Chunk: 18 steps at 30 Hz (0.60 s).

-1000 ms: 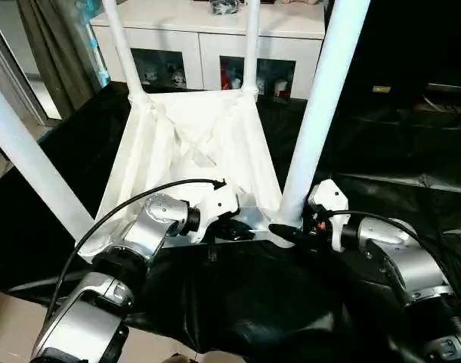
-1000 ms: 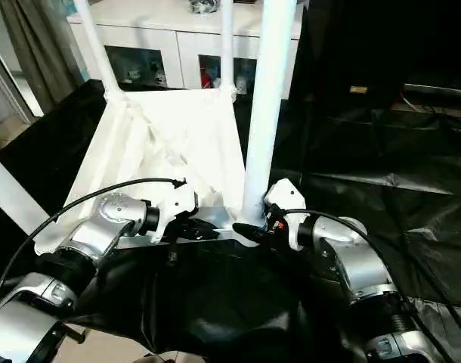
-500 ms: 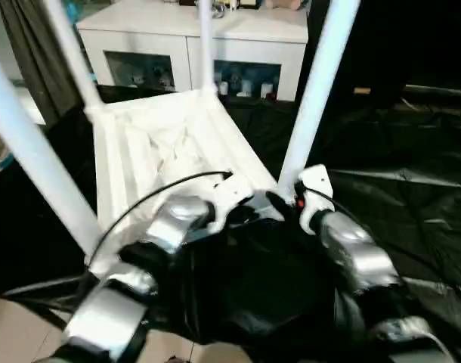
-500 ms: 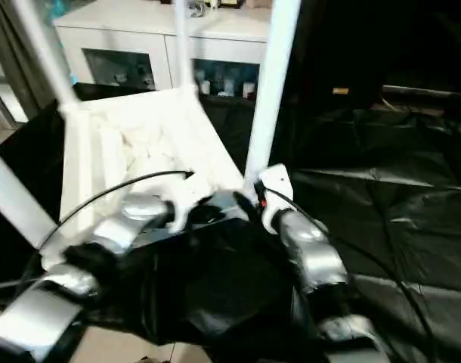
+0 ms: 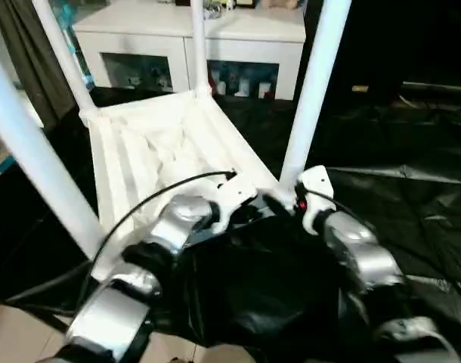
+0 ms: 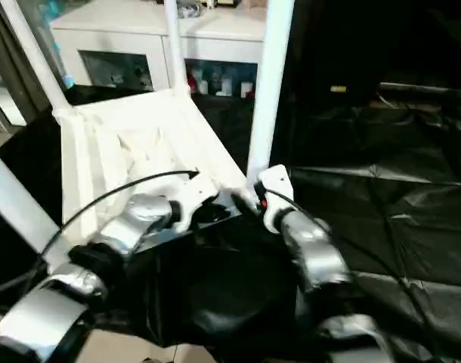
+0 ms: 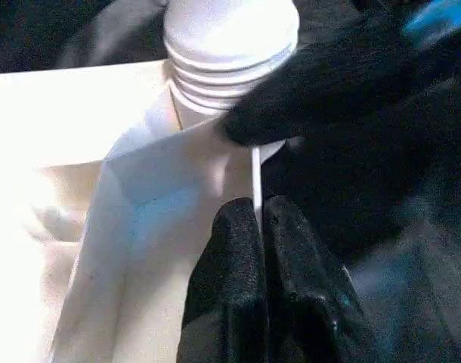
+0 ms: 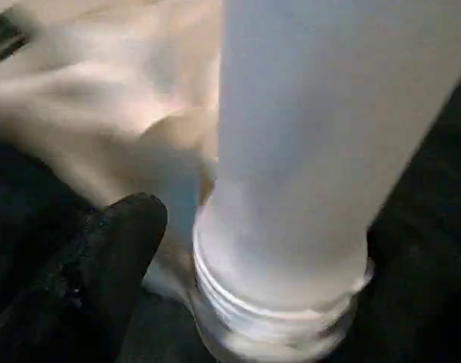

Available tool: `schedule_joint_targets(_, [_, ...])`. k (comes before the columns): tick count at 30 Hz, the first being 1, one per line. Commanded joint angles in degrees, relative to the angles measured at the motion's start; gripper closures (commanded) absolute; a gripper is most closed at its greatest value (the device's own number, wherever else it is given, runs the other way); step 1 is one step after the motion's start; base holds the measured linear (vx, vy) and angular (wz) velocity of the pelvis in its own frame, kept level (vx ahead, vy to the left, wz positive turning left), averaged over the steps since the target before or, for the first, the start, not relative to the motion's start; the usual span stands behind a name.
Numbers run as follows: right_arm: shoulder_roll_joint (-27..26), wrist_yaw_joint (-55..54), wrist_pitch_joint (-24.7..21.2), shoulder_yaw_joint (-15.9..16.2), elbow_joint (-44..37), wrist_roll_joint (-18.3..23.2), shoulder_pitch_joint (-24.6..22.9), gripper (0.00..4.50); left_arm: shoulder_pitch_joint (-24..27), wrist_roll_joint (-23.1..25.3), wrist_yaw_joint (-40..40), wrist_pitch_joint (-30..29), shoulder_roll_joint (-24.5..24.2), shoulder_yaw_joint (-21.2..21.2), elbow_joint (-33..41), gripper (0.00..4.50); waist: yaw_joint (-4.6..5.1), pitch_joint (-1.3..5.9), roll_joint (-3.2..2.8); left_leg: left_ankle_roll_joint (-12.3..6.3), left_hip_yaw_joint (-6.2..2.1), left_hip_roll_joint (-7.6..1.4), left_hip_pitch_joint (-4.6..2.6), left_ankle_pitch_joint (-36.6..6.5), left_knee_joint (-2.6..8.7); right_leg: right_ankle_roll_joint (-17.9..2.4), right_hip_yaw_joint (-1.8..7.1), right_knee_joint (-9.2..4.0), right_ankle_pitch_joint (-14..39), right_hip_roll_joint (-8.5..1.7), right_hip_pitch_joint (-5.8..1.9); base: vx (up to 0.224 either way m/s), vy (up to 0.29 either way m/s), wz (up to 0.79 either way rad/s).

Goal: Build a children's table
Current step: Rotate leg to tighten

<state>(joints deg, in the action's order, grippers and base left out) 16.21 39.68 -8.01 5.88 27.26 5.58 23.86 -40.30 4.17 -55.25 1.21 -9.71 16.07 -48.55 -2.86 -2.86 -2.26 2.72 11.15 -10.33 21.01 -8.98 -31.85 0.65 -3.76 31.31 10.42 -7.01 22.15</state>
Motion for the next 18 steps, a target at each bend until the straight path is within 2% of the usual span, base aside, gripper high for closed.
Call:
schedule_joint_targets(1, [0.48,4.07,0.04,0.84,-1.96,1.53,0.00,0.31,0.60,-1.64,-4.81,2.63,0.00,0.68,1.74,4.50,-0.65,3.35,1.50,-3.21,-0.98,-2.45,-1.00,-24.13,4.13,-9.75,1.66,-3.82,21.37,-1.98,-1.26,0.000,0.000,0.00])
schedule_joint_targets(2, [0.97,4.84,-0.11,0.82,-2.37,1.75,-0.16,0.31,0.72,-1.72,-5.51,2.71,-0.37,0.76,1.97,4.50,-0.74,3.37,1.43,-3.24,-0.82,-2.50,-1.02,-23.14,4.07,-10.27,1.74,-3.66,20.30,-1.95,-1.15,0.000,0.000,0.00])
schedule_joint_targets(3, [3.45,8.68,-0.72,1.03,-4.36,2.72,-0.99,0.31,1.29,-2.50,-9.07,2.71,-2.05,1.00,3.31,4.50,-1.26,3.47,1.58,-3.44,-0.64,-2.54,-0.72,-20.55,3.85,-11.29,1.76,-3.06,17.41,-1.83,-1.40,0.000,0.000,0.00])
schedule_joint_targets(5, [5.27,11.51,-1.15,1.17,-5.69,3.29,-1.58,0.31,1.66,-3.15,-11.69,2.61,-3.23,1.02,4.25,4.50,-1.71,3.57,1.65,-3.94,-0.39,-2.83,-0.85,-19.06,3.62,-11.93,1.95,-2.59,15.16,-1.73,-1.16,0.026,-0.013,0.04])
schedule_joint_targets(6, [7.19,14.35,-1.55,1.34,-6.99,3.86,-2.18,0.31,2.07,-3.99,-14.72,1.95,-4.54,1.11,5.48,4.50,-2.28,3.65,2.29,-4.79,-0.15,-2.69,-0.46,-17.01,3.21,-12.31,2.03,-2.23,14.31,-1.78,-1.39,0.052,-0.026,0.08])
schedule_joint_targets(7, [9.55,17.97,-2.20,1.55,-8.65,4.49,-2.88,0.31,2.59,-5.07,-19.27,0.74,-6.54,1.40,7.26,4.50,-2.68,3.78,2.23,-5.12,-0.20,-2.67,-0.33,-15.99,3.06,-12.44,2.02,-1.88,13.72,-1.88,-1.57,0.060,-0.028,0.05])
schedule_joint_targets(8, [9.89,18.47,-2.29,1.58,-8.86,4.57,-2.97,0.31,2.67,-5.23,-19.96,0.48,-6.84,1.46,7.54,4.50,-3.00,3.81,2.12,-5.43,-0.15,-2.72,-0.30,-15.22,2.92,-12.42,2.14,-1.73,13.15,-1.87,-1.43,0.069,-0.039,0.06])
schedule_joint_targets(9, [10.51,19.37,-2.43,1.66,-9.25,4.71,-3.13,0.31,2.82,-5.54,-21.32,-0.08,-7.43,1.59,8.11,4.50,-3.08,4.12,1.68,-6.40,-0.04,-2.83,-0.18,-12.39,2.57,-13.74,2.01,-0.90,8.50,-1.73,-1.37,0.069,-0.039,0.06])
schedule_joint_targets(10, [10.96,19.96,-2.48,1.79,-9.39,4.86,-3.18,0.31,2.92,-5.69,-22.10,-0.42,-7.81,1.64,8.50,4.50,-3.11,4.38,1.65,-6.70,-0.06,-2.78,0.07,-10.54,2.34,-14.29,1.90,-0.46,6.06,-1.69,-1.58,0.066,-0.047,0.03])
schedule_joint_targets(11, [10.96,19.96,-2.48,1.79,-9.39,4.86,-3.18,0.31,2.92,-5.69,-22.10,-0.42,-7.81,1.64,8.50,4.50,-3.31,4.62,1.56,-6.99,0.01,-2.81,-0.11,-8.77,2.10,-14.88,1.84,-0.20,3.47,-1.57,-1.47,0.000,0.000,0.00])
schedule_joint_targets(12, [11.38,20.68,-2.61,1.93,-9.44,5.05,-3.16,0.31,2.95,-5.89,-22.67,-0.67,-8.10,1.58,8.76,4.50,-3.43,4.84,1.74,-8.03,0.10,-2.66,0.15,-5.29,1.63,-16.16,1.76,0.46,-1.96,-1.27,-1.53,0.000,0.000,0.00])
schedule_joint_targets(13, [11.84,21.64,-2.76,2.08,-9.55,5.38,-3.12,0.31,3.04,-6.11,-23.40,-0.80,-8.38,1.43,9.11,4.50,-3.78,4.83,1.94,-8.98,0.23,-2.38,0.49,-3.51,1.23,-16.63,1.75,0.79,-5.02,-1.20,-1.50,0.000,0.000,0.00])
schedule_joint_targets(14, [11.84,21.64,-2.76,2.08,-9.55,5.38,-3.12,0.31,3.04,-6.11,-23.40,-0.80,-8.38,1.43,9.11,4.50,-3.88,4.72,1.96,-9.32,0.28,-2.36,0.53,-3.77,1.16,-16.76,1.75,0.77,-4.96,-1.23,-1.39,0.000,0.000,0.00])
schedule_joint_targets(15, [12.21,22.54,-2.94,2.21,-9.75,5.64,-2.98,0.31,3.17,-6.35,-24.63,-0.97,-8.77,1.23,9.65,4.50,-4.02,4.48,1.93,-9.17,0.27,-2.36,0.66,-5.24,1.15,-16.53,1.73,0.58,-2.50,-1.29,-1.31,0.000,0.000,0.00])
schedule_joint_targets(17, [12.26,22.69,-3.03,2.22,-9.88,5.74,-2.94,0.31,3.24,-6.39,-24.95,-1.02,-8.85,1.18,9.88,4.50,-3.99,4.32,1.80,-7.96,0.15,-2.50,0.62,-7.62,1.42,-15.54,1.62,0.17,3.00,-1.34,-1.37,0.000,0.000,0.00])
schedule_joint_targets(18, [12.25,22.76,-3.27,2.26,-10.19,6.05,-2.86,0.31,3.48,-6.82,-25.40,-1.62,-9.11,1.31,10.64,4.50,-3.89,4.15,1.71,-6.75,0.05,-2.67,0.57,-9.35,1.66,-14.88,1.63,-0.13,6.26,-1.37,-1.31,0.000,0.000,0.00])
